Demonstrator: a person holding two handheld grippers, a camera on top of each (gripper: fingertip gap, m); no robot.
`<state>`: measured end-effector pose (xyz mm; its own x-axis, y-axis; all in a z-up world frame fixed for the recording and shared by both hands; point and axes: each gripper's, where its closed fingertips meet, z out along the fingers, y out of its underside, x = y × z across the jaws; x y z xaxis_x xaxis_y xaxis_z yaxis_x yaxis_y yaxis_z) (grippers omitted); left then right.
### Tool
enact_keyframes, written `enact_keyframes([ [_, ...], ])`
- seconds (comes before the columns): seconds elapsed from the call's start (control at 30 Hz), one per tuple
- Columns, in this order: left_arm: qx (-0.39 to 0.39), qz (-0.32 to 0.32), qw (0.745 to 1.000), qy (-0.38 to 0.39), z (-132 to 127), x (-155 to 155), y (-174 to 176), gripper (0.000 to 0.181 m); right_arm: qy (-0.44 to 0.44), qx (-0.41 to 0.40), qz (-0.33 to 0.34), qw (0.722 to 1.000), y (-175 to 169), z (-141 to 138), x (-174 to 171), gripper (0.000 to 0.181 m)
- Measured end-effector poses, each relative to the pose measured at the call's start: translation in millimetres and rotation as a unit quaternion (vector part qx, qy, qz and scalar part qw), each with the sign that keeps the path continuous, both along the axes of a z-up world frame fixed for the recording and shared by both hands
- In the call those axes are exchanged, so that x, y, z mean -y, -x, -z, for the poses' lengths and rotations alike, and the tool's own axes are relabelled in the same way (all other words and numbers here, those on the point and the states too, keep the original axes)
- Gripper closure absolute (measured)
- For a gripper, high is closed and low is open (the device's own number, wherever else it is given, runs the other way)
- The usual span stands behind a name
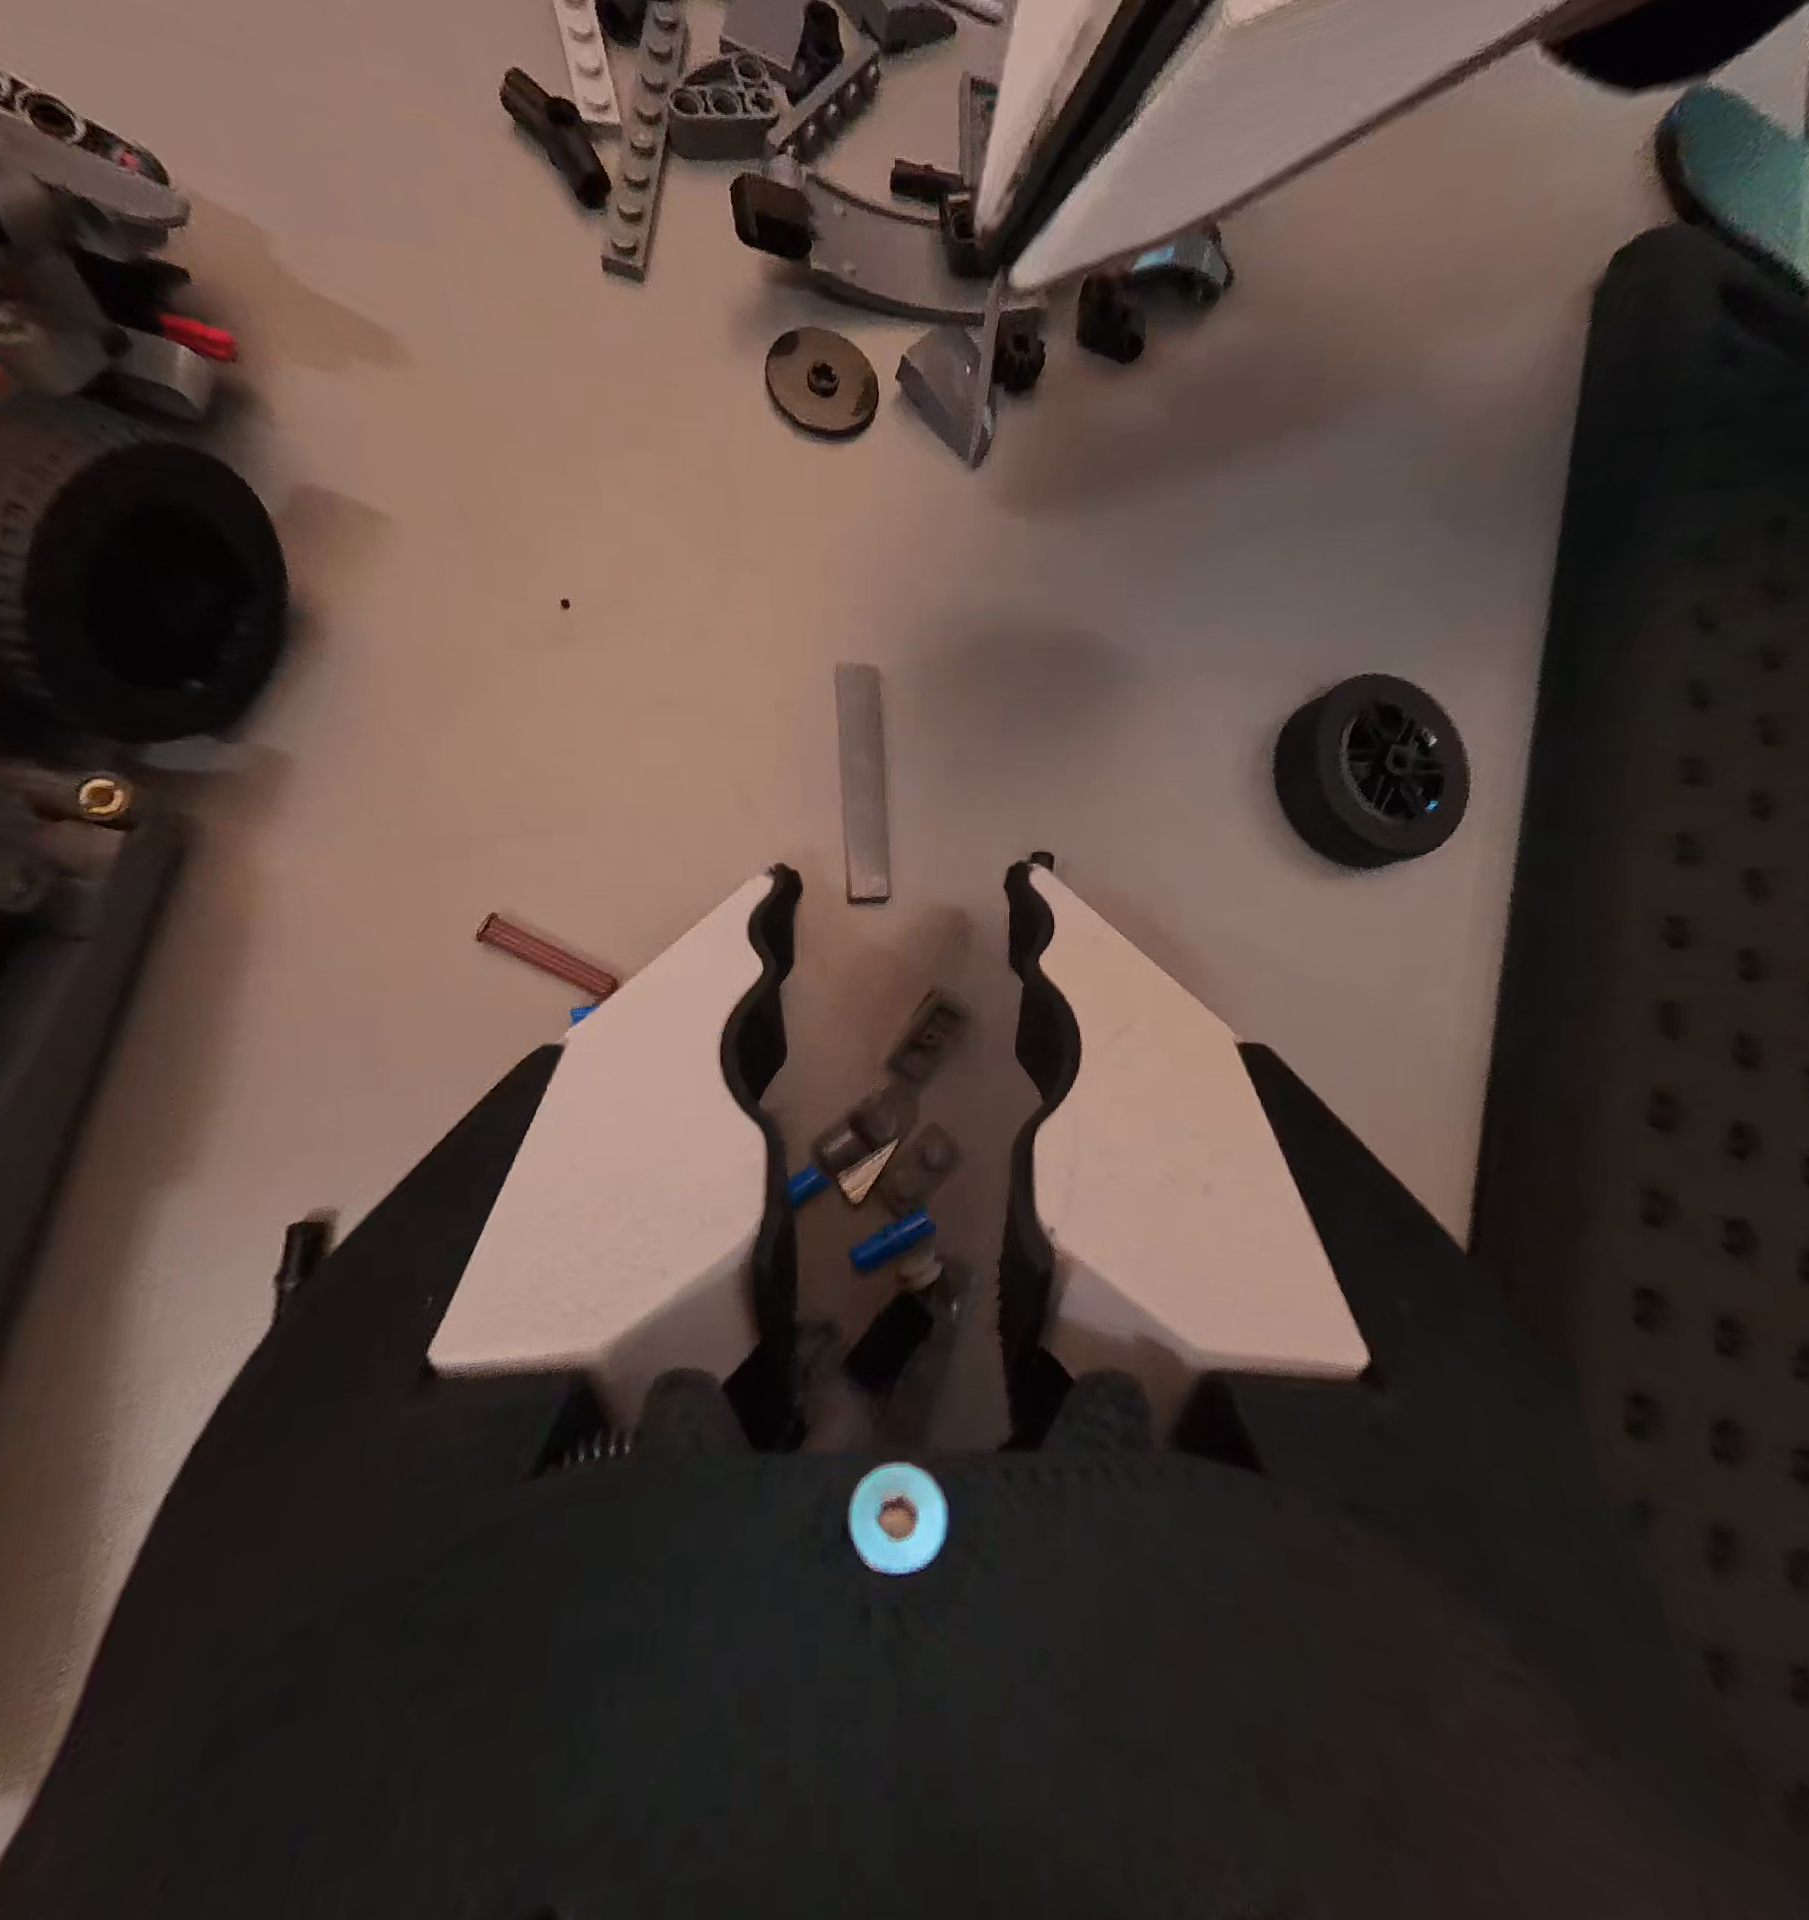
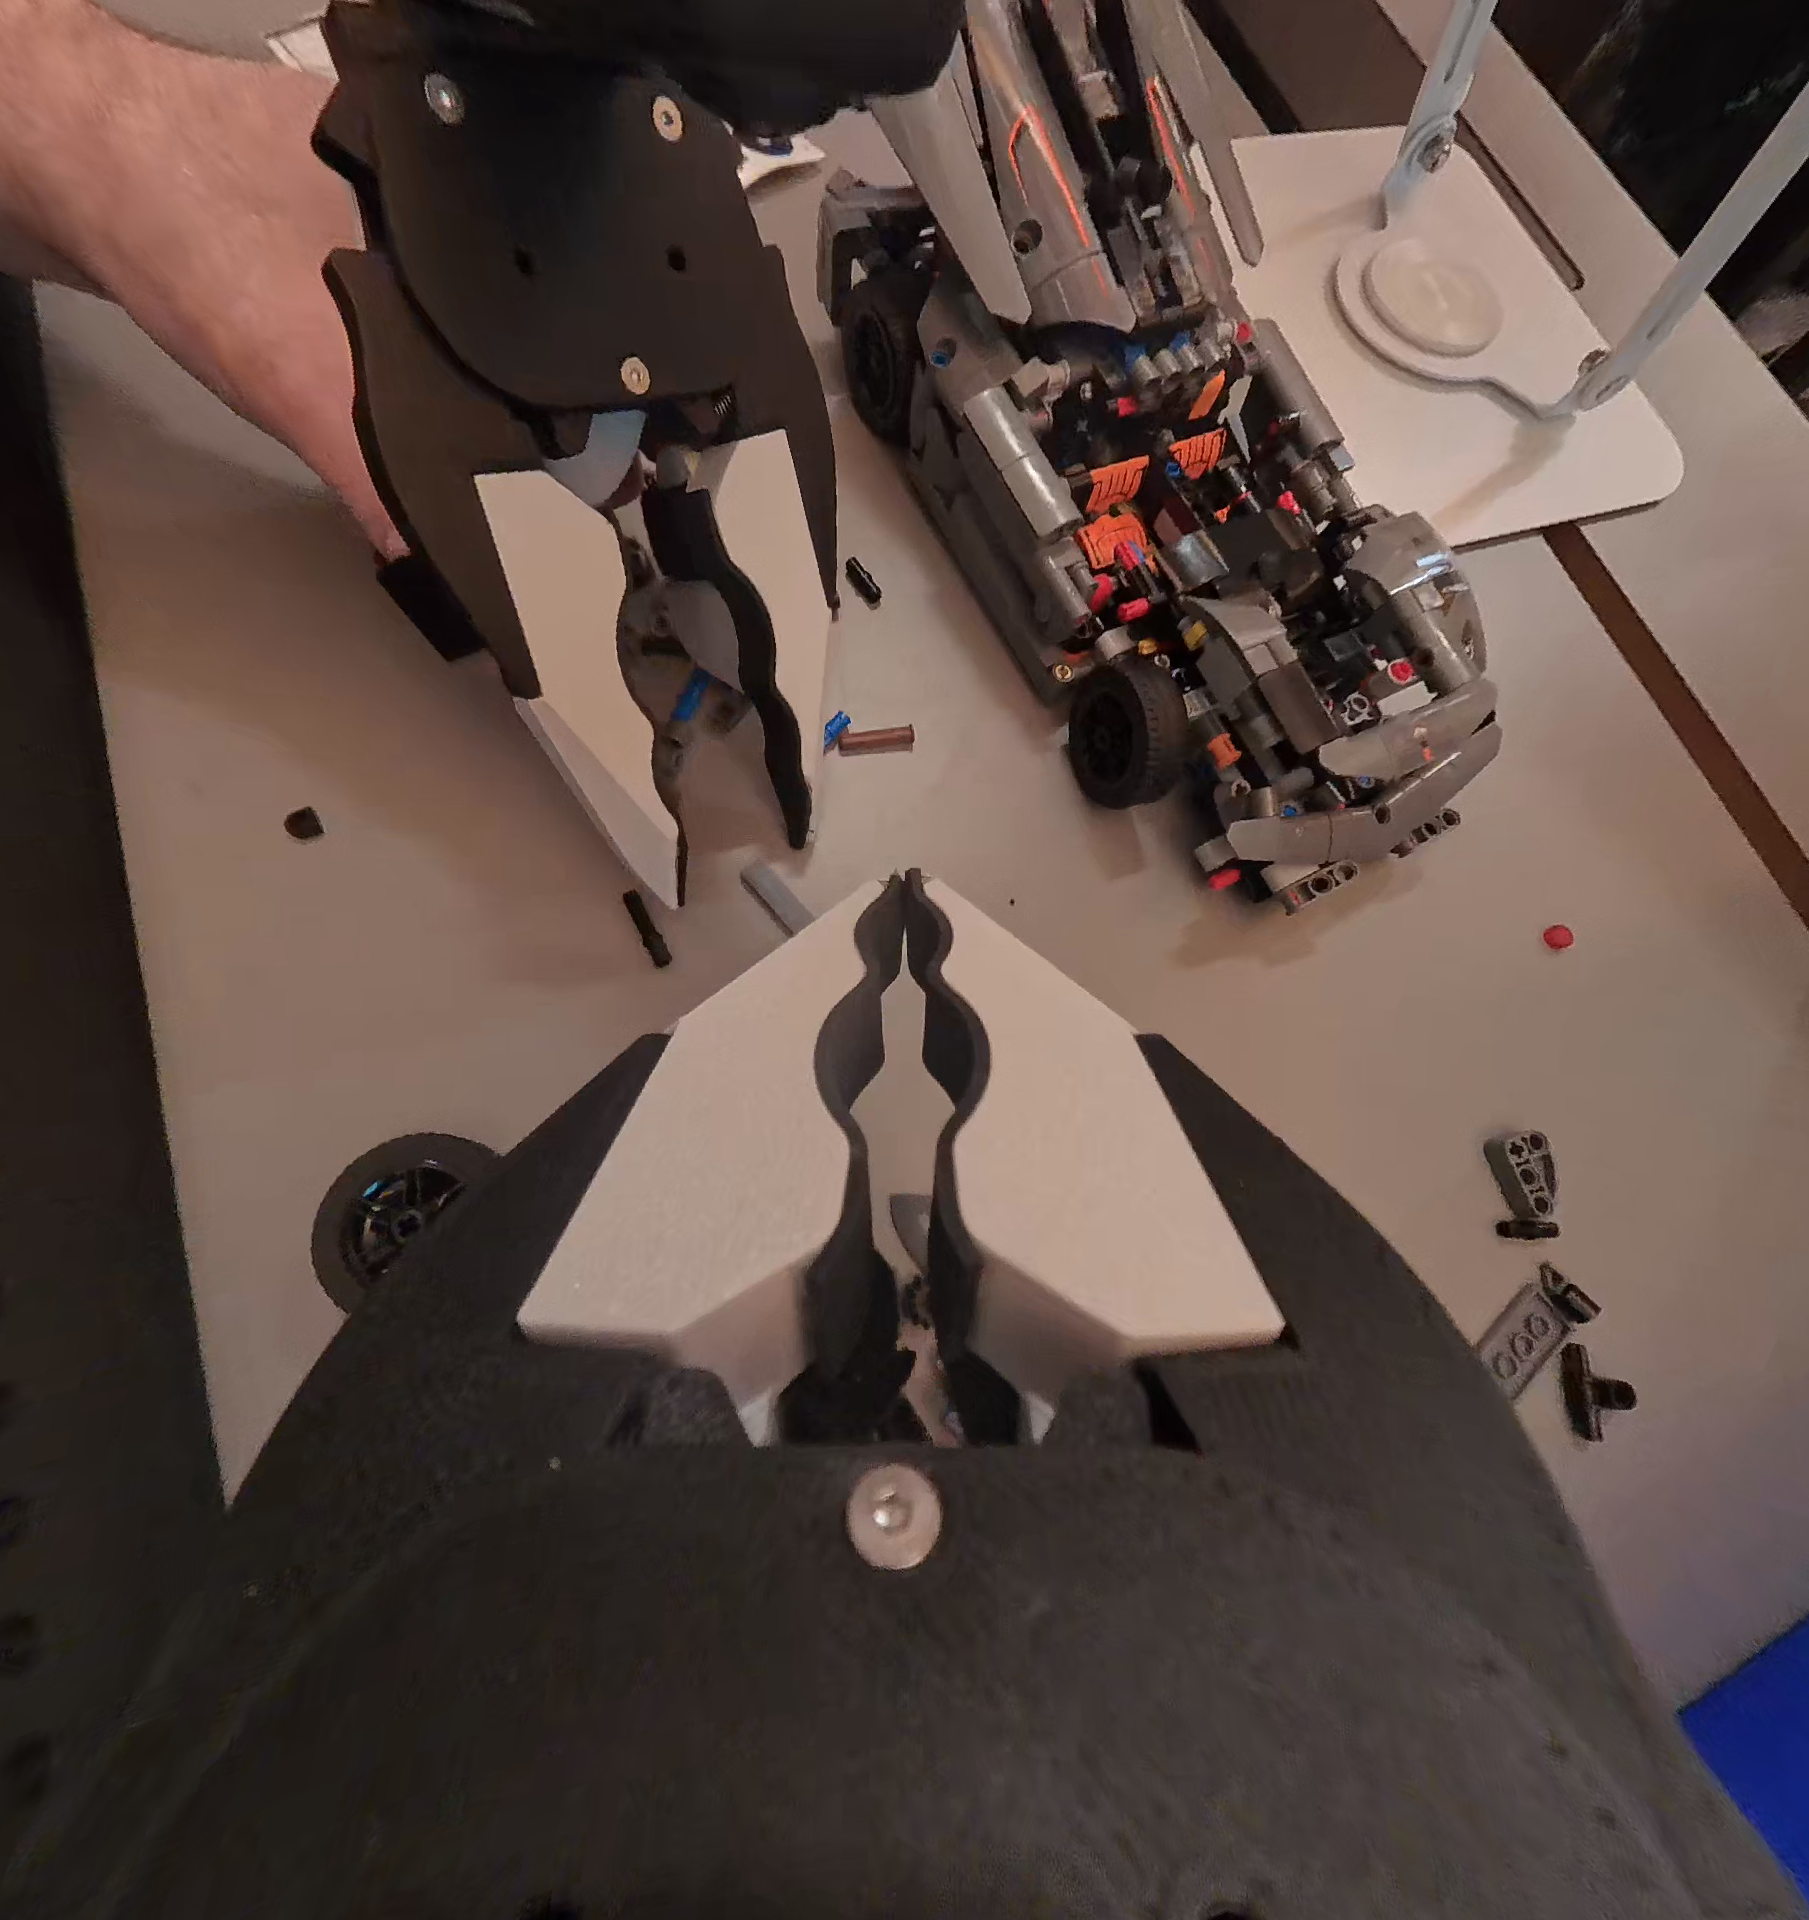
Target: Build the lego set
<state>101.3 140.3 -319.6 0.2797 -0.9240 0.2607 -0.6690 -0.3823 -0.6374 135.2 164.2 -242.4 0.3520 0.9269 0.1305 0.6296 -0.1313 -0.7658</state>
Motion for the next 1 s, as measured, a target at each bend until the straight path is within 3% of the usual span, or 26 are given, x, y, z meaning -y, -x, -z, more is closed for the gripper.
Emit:
enact_keyframes([
  [0.2,0.019,-0.001,0.999,0.041,-2,16,-9,0.144,0.009,-0.004,-0.005,1.000,3,2,3,0.181],
  [0.4,0.067,0.039,0.994,0.074,-18,40,-24,0.131,0.015,0.000,-0.015,1.000,6,10,6,0.181],
  [0.53,0.068,0.026,0.997,0.015,-26,25,-19,0.136,0.004,-0.011,-0.026,1.000,9,7,8,0.181],
  [0.67,0.167,-0.013,0.985,0.043,-57,9,-16,0.154,-0.065,-0.019,-0.037,0.997,13,-8,6,0.181],
  [0.77,0.209,-0.025,0.977,0.035,-75,0,-9,0.155,-0.152,0.013,-0.055,0.987,13,-19,8,0.181],
  [0.87,0.177,-0.014,0.984,-0.012,-74,-5,0,0.157,-0.189,0.023,-0.071,0.979,15,-19,12,0.181],
  [1.0,0.111,0.020,0.993,-0.032,-56,1,9,0.158,-0.247,0.098,-0.074,0.961,5,0,7,0.181],
])
